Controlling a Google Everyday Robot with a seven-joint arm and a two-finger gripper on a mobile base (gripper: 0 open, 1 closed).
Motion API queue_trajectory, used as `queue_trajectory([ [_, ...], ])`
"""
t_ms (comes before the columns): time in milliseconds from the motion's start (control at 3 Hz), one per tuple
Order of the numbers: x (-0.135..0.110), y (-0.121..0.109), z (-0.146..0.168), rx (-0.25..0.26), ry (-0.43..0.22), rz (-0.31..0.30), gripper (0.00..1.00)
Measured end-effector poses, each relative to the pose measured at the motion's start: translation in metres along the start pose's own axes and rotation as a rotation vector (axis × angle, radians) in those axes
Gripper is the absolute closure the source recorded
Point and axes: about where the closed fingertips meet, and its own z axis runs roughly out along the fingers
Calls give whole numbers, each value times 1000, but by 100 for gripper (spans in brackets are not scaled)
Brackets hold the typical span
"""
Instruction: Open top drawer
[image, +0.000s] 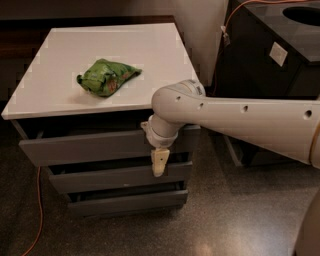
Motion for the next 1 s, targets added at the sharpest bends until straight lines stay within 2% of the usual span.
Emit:
queue_trajectory([
  [333, -4, -10, 9, 1, 5, 2, 0],
  [667, -9, -15, 18, -16, 3, 2, 18],
  [1000, -12, -14, 24, -33, -6, 7, 42],
])
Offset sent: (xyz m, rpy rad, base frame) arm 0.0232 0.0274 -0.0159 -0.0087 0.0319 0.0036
